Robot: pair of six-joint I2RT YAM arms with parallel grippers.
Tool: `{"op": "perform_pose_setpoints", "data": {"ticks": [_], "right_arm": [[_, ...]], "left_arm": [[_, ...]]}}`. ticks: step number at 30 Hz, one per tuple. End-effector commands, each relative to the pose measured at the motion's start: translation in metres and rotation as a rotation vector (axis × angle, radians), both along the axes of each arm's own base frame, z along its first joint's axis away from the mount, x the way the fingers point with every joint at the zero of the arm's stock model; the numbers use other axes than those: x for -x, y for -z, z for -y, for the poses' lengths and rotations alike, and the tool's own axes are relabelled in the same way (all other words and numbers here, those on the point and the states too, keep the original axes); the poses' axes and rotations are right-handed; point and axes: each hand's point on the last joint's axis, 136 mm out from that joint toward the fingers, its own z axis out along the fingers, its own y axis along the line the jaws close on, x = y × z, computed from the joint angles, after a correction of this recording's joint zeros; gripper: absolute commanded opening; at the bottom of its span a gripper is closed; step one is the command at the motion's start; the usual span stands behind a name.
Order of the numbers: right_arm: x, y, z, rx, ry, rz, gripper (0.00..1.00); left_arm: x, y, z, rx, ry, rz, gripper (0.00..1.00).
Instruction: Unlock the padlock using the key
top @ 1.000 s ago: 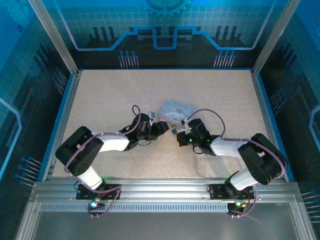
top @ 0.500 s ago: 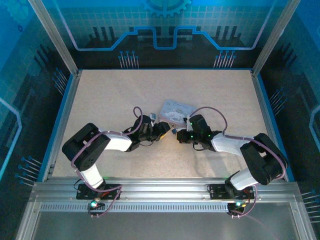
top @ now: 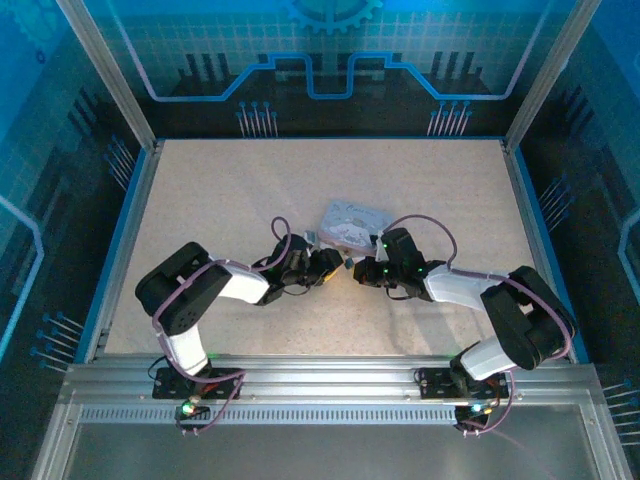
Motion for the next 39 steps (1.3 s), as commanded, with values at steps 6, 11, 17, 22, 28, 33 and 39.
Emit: {"op": "perform_pose_setpoints", "data": {"ticks": [6,11,17,22,28,33,39], "right_arm": [[-0.002,-0.010,-0.004,-0.047,0.020,-0.038,0.00],[-0.003,-0.012,-0.004,-0.055,0.025,-0.040,0.00],[-0.005,-0.014,-0.004,-0.060,0.028,-0.037,0.00],[-0.004,-0.013,-0.004,-0.066,0.030,-0.043,0.00],[-0.004,-0.015,-0.006,-0.082,0.034,-0.051,0.00],[-0.005,-0.019,-0.009,-0.104,0.034,-0.046,0.00],[-0.004,-0.022,-0.007,-0.111,0.037,-0.047,0.01]], "left_arm": [[-0.011,-0.018,0.019,0.066,0.010,0.042,0.43],[-0.011,-0.014,0.024,0.090,0.007,0.030,0.43],[-0.011,-0.012,0.028,0.100,0.012,0.026,0.42],[-0.011,-0.013,0.031,0.104,0.016,0.025,0.40],[-0.011,-0.013,0.032,0.113,0.014,0.027,0.37],[-0.012,-0.013,0.033,0.123,0.015,0.029,0.32],[-0.012,-0.015,0.032,0.125,0.011,0.035,0.20]]}}
